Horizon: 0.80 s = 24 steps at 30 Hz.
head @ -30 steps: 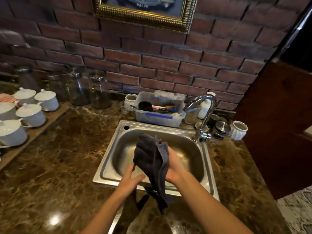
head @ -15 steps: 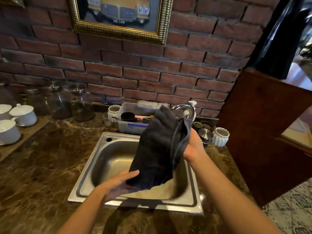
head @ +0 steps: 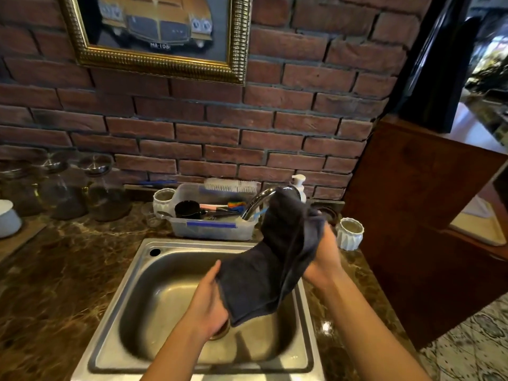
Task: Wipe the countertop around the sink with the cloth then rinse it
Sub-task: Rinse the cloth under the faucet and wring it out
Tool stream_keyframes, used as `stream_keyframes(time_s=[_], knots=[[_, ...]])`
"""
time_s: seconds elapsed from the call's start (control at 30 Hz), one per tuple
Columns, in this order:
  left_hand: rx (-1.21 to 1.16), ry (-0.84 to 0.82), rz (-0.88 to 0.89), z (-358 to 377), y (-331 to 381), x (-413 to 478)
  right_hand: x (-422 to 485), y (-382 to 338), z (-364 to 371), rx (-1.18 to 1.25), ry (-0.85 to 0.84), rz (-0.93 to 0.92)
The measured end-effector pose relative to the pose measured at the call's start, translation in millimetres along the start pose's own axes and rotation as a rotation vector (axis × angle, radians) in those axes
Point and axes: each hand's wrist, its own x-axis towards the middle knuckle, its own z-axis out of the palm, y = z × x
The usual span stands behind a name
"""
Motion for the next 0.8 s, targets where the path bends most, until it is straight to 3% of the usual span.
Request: stream_keyframes(time_s=[0.03, 0.17, 0.2, 0.23, 0.3, 0.37, 0.4, 0.5, 0.6, 0.7, 0.8], knots=[[-0.004, -0.029, 0.032, 7.6, -0.9, 5.4, 1.9, 5.3, 1.7, -0.138, -0.014, 0.01], [0.057, -0.088, 0.015, 35.2, -2.7, 6.7, 3.1, 55.8, -1.0, -1.648, -0.391, -0.183], [0.074, -0.085, -0.008, 34.1, -5.2, 8.0, 3.4, 67.7, -10.9, -1.77, -0.419, -0.168], [0.09, -0.06, -0.028, 26.9, -9.2, 14.9, 2.3, 75.6, -18.0, -1.704, -0.438, -0.093], [0.079, 0.036, -0.036, 14.3, -11.9, 22.1, 1.2, 79.1, -26.0, -1.321, -0.361, 0.117], [0.063, 0.09, -0.067, 6.5, -11.1, 25.0, 5.6, 71.5, -32.6, -0.97, -0.217, 0.205], [0.05, 0.112, -0.076, 3.9, -9.8, 26.1, 13.6, 68.3, -39.9, -0.923, -0.146, 0.189], [-0.003, 0.133, -0.11, 1.9, -7.3, 36.3, 47.1, 65.7, -80.9, -0.992, 0.205, 0.039], [0.04, 0.145, -0.127, 4.2, -6.5, 49.2, 77.9, 70.3, -132.5, -0.904, 0.572, 0.063], [0.036, 0.175, -0.147, 3.9, -5.9, 67.9, 102.9, 74.7, -163.5, -0.926, 0.563, 0.206], [0.039, 0.202, -0.13, 5.5, -3.9, 83.1, 124.8, 74.4, -175.0, -0.982, 0.557, 0.232]])
